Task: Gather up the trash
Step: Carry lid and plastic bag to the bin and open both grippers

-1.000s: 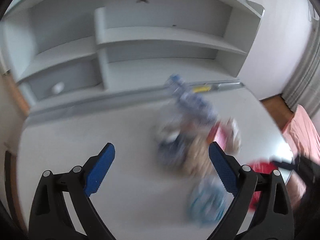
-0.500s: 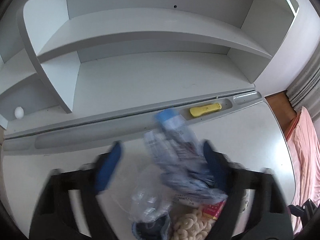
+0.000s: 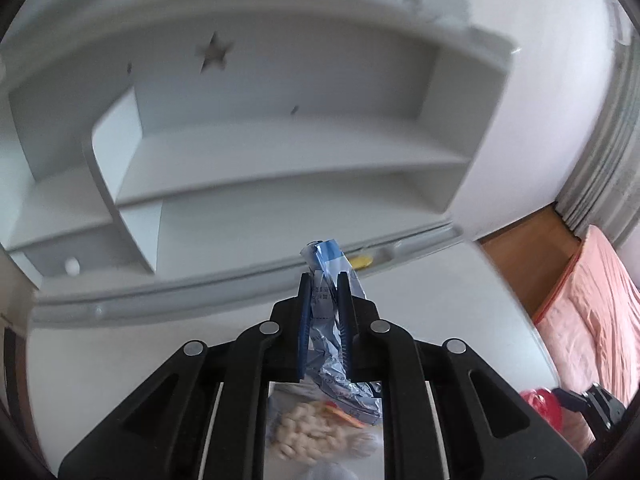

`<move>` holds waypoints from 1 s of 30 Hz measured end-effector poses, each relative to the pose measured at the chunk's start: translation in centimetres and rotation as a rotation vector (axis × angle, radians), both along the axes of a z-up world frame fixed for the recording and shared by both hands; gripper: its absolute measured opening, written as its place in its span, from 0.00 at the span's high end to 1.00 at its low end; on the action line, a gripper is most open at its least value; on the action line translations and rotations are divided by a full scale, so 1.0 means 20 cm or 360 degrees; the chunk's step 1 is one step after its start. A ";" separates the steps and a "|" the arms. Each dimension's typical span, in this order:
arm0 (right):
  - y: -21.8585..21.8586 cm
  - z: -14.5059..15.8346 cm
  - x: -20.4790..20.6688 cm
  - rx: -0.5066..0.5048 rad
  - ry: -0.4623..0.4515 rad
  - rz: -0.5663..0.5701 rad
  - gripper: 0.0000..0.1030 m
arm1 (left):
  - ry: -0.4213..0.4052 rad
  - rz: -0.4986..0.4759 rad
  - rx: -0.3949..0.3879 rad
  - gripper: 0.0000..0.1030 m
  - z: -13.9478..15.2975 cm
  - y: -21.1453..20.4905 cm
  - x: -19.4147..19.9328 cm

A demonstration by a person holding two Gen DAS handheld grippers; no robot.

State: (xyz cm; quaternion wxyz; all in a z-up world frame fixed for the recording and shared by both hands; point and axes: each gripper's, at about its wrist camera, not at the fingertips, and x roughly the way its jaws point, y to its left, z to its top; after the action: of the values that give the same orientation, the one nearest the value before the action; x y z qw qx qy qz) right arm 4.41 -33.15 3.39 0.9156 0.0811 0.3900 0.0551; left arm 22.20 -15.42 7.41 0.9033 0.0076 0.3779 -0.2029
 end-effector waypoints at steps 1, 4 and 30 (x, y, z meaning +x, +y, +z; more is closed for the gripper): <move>-0.04 0.01 -0.03 0.0000 -0.0013 -0.0028 0.30 | -0.0029 -0.0038 -0.0010 0.89 0.04 -0.04 -0.06; -0.18 0.03 -0.15 -0.0006 -0.0038 -0.0151 0.30 | -0.0101 -0.0199 -0.0004 0.89 0.10 -0.22 -0.29; -1.52 -1.19 -1.93 0.0371 0.0591 -0.1479 0.30 | 0.0263 -0.1850 0.0324 0.89 -1.28 -2.19 -1.87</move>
State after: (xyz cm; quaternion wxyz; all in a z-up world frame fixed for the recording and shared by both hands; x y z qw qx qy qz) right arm -34.28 -63.58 -20.41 0.7435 0.3558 0.4601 -0.3300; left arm -15.24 -59.31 -18.15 0.6065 0.2841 0.3983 -0.6268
